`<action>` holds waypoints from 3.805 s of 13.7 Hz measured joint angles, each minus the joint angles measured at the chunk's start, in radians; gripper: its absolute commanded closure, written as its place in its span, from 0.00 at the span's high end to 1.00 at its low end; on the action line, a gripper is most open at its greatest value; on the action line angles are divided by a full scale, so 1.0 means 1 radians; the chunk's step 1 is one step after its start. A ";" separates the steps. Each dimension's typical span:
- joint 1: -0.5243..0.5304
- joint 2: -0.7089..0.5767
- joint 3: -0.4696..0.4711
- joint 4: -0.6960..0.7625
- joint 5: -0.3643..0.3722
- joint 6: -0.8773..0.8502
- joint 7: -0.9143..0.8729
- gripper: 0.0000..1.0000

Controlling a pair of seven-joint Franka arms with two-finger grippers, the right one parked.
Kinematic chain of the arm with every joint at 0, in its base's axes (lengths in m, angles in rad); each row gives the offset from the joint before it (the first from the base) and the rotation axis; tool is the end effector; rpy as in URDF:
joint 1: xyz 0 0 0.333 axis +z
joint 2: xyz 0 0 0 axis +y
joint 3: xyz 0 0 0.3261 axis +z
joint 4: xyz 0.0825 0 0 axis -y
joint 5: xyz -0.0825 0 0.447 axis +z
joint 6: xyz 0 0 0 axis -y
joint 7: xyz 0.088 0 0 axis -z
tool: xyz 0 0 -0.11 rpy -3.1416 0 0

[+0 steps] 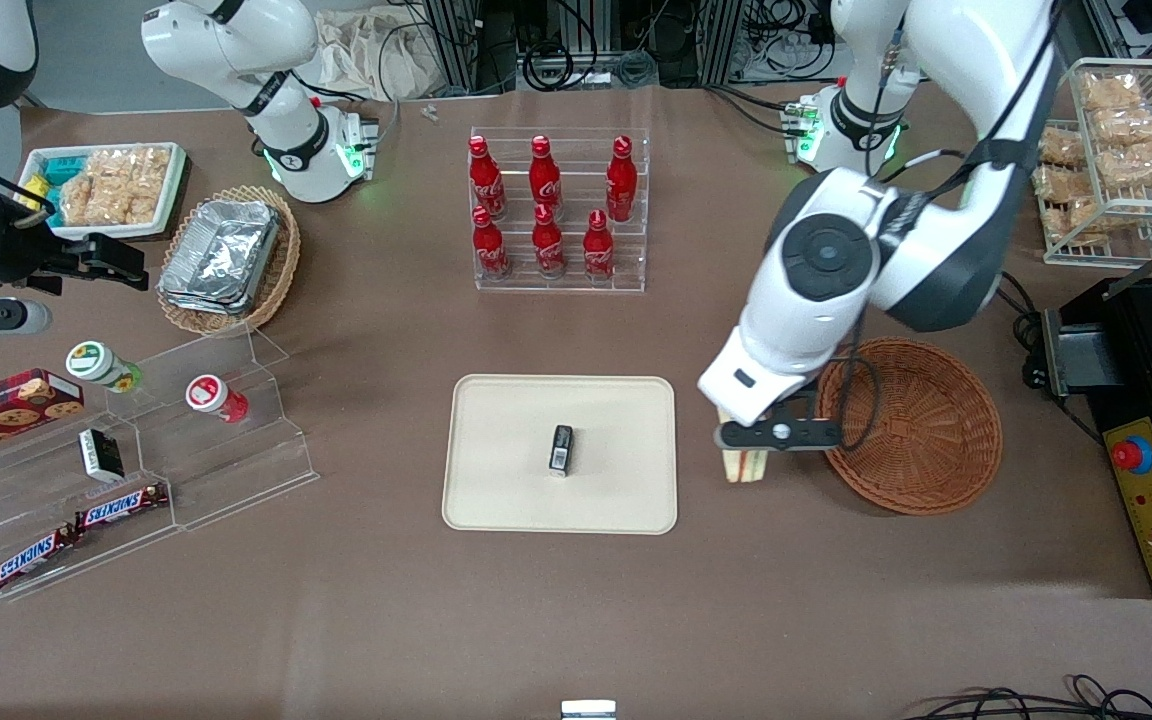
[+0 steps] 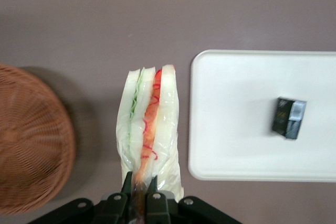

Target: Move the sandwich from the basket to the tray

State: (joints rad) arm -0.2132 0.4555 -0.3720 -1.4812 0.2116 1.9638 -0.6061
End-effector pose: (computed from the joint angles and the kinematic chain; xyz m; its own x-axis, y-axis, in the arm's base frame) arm 0.6573 -0.3701 0.4178 0.9974 -0.0150 0.0706 -0.0152 -0.9999 0.0012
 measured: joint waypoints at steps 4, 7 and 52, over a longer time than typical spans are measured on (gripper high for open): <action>-0.028 0.099 -0.001 0.001 0.000 0.127 -0.002 0.02; -0.065 0.188 -0.012 0.002 0.000 0.174 -0.002 0.02; 0.402 -0.169 0.020 0.138 -0.146 -0.363 0.461 0.99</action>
State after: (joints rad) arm 0.1892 0.2870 -0.3519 -1.3431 0.0659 1.6007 -0.1449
